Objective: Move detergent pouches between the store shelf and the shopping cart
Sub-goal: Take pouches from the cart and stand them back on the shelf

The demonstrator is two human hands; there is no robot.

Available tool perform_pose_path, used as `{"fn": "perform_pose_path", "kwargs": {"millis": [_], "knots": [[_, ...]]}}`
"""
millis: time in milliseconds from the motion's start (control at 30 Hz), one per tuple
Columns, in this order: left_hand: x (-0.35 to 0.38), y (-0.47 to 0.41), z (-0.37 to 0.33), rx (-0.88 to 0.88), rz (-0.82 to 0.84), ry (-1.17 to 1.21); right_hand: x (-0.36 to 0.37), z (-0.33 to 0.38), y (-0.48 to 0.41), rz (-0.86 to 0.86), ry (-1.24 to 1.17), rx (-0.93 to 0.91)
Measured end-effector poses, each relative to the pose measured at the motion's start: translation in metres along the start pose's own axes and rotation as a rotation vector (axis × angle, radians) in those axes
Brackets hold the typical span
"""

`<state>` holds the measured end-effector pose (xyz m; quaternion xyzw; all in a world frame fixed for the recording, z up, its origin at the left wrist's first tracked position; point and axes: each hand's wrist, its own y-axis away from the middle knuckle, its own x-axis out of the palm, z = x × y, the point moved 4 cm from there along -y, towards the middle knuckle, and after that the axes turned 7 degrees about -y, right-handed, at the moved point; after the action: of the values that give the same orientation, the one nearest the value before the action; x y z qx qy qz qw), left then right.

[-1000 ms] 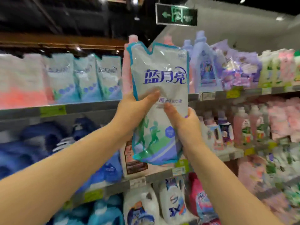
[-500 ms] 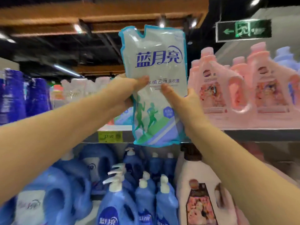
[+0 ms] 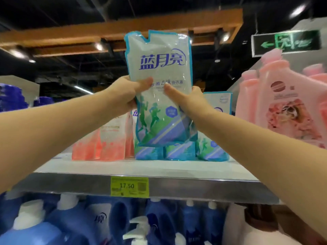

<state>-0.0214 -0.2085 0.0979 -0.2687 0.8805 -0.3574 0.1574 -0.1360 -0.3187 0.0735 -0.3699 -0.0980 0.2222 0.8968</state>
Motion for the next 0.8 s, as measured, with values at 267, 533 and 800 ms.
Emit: {"fn": "perform_pose_path", "kwargs": {"millis": [267,533,800], "knots": [[-0.035,-0.037,0.079,-0.111,0.048,0.022,0.04,-0.051,-0.021,0.018,0.182,0.095],[-0.051,-0.055,0.143,-0.22,0.183,0.041,0.072,-0.101,-0.03,-0.011,0.334,0.235],[-0.062,-0.035,0.156,-0.451,0.36,-0.228,0.052,-0.106,-0.01,0.226,0.47,0.466]]}}
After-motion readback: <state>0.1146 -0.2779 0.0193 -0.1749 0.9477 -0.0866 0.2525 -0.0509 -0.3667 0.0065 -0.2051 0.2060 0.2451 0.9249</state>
